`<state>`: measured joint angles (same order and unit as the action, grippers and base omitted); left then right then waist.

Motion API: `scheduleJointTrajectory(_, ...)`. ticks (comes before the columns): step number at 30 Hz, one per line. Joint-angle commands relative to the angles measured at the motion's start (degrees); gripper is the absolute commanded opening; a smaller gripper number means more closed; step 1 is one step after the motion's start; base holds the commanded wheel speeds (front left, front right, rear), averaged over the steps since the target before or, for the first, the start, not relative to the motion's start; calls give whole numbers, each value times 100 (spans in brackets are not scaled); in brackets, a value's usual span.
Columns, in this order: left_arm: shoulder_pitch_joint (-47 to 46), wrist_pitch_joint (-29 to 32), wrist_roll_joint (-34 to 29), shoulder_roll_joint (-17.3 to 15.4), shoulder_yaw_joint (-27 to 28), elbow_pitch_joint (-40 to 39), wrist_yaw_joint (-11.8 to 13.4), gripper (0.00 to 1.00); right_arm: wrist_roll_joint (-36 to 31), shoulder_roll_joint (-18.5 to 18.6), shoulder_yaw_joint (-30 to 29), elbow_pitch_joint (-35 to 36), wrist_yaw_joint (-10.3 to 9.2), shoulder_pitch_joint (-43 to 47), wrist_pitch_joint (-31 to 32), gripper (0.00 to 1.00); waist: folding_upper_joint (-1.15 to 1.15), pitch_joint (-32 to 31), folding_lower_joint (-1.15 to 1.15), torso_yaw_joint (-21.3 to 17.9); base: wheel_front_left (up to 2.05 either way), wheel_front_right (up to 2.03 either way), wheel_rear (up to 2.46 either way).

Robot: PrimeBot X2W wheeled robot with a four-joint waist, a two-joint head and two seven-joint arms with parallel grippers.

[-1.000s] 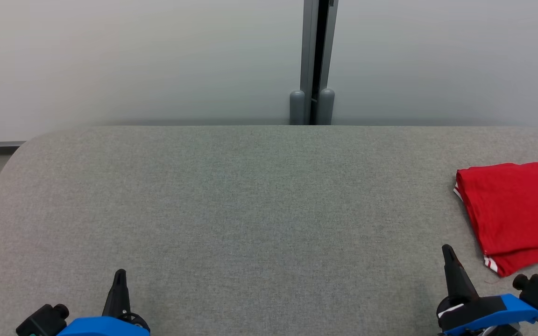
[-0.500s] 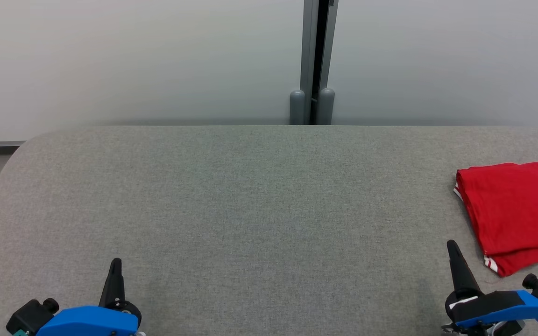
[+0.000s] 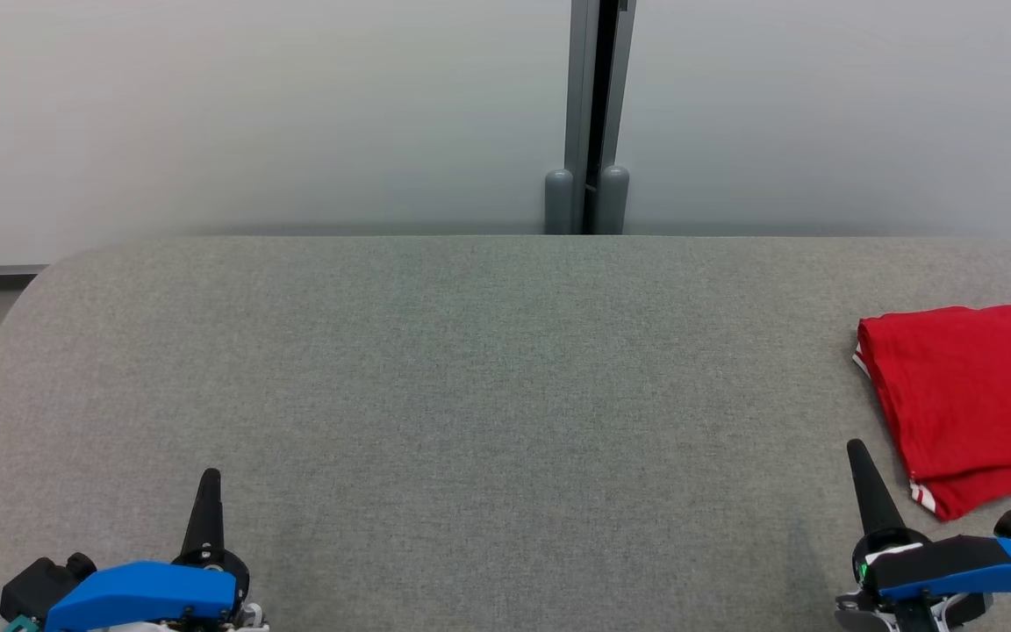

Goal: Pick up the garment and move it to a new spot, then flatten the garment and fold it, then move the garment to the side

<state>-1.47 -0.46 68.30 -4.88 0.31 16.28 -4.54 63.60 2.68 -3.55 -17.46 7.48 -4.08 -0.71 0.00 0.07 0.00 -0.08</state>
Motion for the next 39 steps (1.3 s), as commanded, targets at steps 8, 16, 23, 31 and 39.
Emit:
scheduleJointTrajectory(8,-205,146,447,37,149,-99,-72,0,552,25,-66,132,2,-151,132,0,0,2,0,1,0,0,0)
scheduleJointTrajectory(16,-271,248,801,65,237,-124,-117,0,974,27,-113,171,2,-175,244,0,0,3,0,2,0,0,0)
scheduleJointTrajectory(23,-305,330,1095,87,312,-143,-158,0,1323,28,-147,207,2,-196,336,0,0,4,0,3,0,0,0)
scheduleJointTrajectory(31,-364,426,1408,116,395,-166,-193,0,1694,29,-185,246,2,-199,432,0,0,6,0,4,0,0,0)
scheduleJointTrajectory(39,-400,503,1706,142,461,-185,-233,0,2044,31,-220,281,2,-212,527,0,0,7,0,5,0,0,0)
